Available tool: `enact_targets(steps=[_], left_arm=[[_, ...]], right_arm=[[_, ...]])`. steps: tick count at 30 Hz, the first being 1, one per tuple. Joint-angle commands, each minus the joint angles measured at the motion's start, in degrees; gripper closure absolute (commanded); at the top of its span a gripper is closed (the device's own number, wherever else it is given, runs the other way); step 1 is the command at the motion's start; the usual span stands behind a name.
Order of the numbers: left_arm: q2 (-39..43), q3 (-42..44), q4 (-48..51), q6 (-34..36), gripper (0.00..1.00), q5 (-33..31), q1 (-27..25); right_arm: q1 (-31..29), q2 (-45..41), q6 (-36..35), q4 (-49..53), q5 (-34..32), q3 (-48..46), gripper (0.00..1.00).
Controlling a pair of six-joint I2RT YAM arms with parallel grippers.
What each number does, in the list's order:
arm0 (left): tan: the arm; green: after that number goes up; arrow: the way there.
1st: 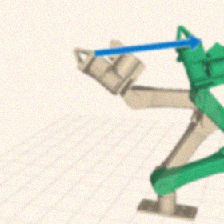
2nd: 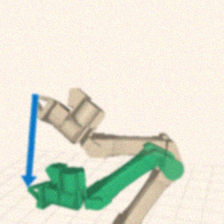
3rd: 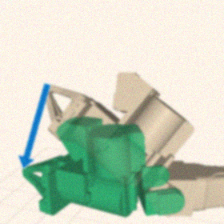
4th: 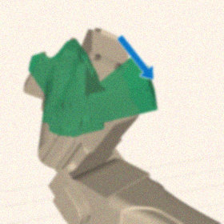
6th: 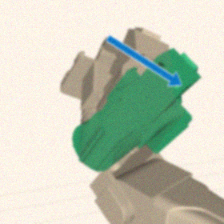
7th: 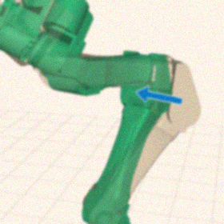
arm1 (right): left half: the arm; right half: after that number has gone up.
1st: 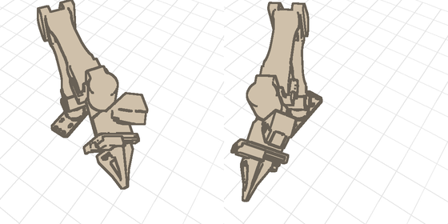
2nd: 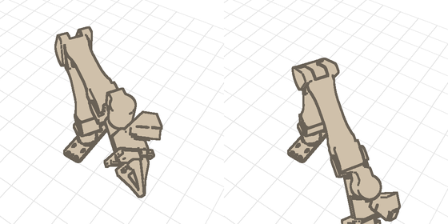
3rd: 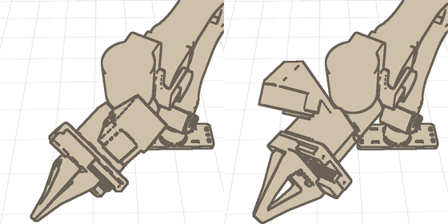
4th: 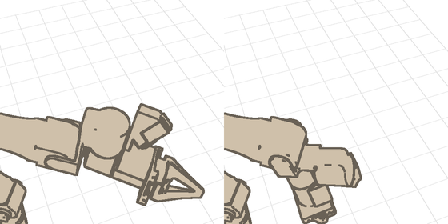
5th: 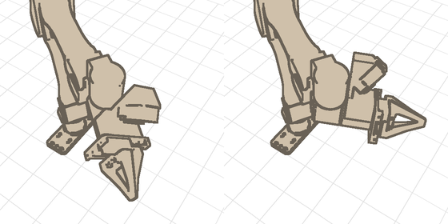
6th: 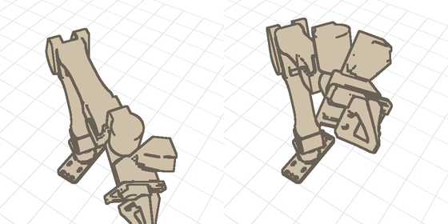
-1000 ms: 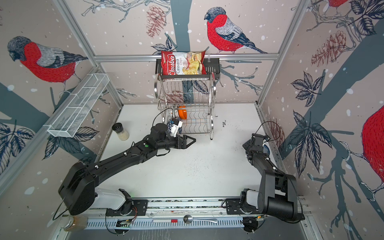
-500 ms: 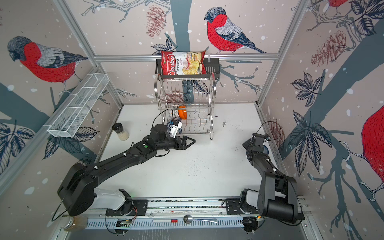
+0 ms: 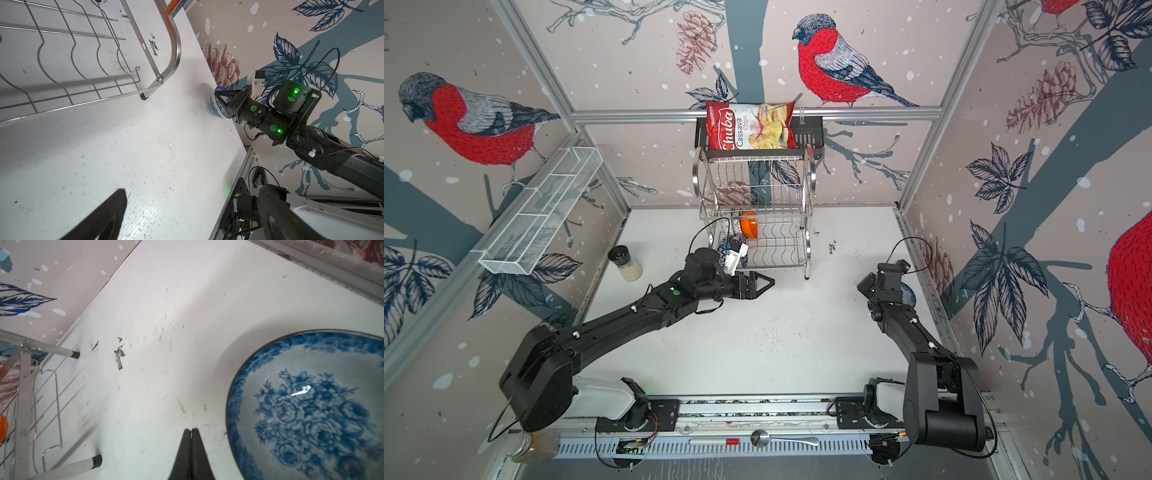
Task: Load the bowls into the dish rack
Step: 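Lower the right gripper onto the rim of the blue-white floral bowl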
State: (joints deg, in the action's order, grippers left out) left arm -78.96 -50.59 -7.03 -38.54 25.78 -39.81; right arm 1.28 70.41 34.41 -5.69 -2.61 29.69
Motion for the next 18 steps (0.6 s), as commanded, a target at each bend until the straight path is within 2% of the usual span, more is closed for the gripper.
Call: enact_targets(steps=[1, 4, 7, 11, 14, 18], left_arm=[[0.5, 0.3, -0.3, 0.7, 0.02, -0.9, 0.3], [0.4, 0.6, -0.5, 0.5, 0.02, -0.8, 0.4], [0.2, 0.7, -1.2, 0.1, 0.02, -0.5, 0.4], [0.0, 1.2, -3.0, -0.8, 0.02, -0.3, 0.4], [0.1, 1.7, -3.9, -1.0, 0.02, 0.3, 0.4], [0.5, 2.8, -5.0, -0.8, 0.02, 0.4, 0.6]], right_arm=[[-1.7, -0.7, -1.8, 0.4, -0.6, 1.1, 1.00], [-1.6, -2.2, -2.0, 1.6, -1.2, 1.3, 0.96], [-1.4, -2.0, -3.2, 4.6, -3.8, 3.4, 0.80], [-1.3, 2.7, -5.3, 10.3, -8.0, 8.3, 0.70], [-1.1, 5.9, -6.2, 12.2, -9.0, 10.0, 0.67], [-1.2, 8.9, -6.8, 13.7, -10.3, 10.9, 0.57]])
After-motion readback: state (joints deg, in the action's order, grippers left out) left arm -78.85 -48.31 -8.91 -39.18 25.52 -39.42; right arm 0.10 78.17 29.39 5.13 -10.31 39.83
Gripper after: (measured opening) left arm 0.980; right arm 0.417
